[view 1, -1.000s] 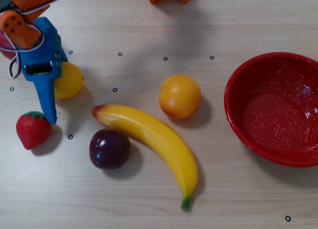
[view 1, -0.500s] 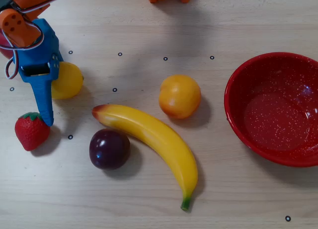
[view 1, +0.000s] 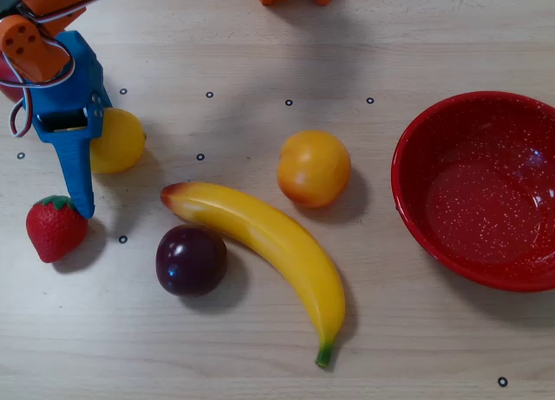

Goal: Put the lemon in the red bowl.

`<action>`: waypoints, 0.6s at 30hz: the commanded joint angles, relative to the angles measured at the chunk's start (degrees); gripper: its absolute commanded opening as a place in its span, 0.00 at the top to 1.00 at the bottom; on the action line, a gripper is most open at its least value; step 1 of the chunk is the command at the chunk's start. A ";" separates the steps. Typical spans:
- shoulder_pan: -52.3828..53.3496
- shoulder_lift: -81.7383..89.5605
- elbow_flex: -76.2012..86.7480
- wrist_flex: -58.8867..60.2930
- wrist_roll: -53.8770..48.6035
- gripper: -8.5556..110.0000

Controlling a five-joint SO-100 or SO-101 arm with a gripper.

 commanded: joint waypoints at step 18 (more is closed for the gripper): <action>0.26 3.60 -3.52 2.81 1.14 0.45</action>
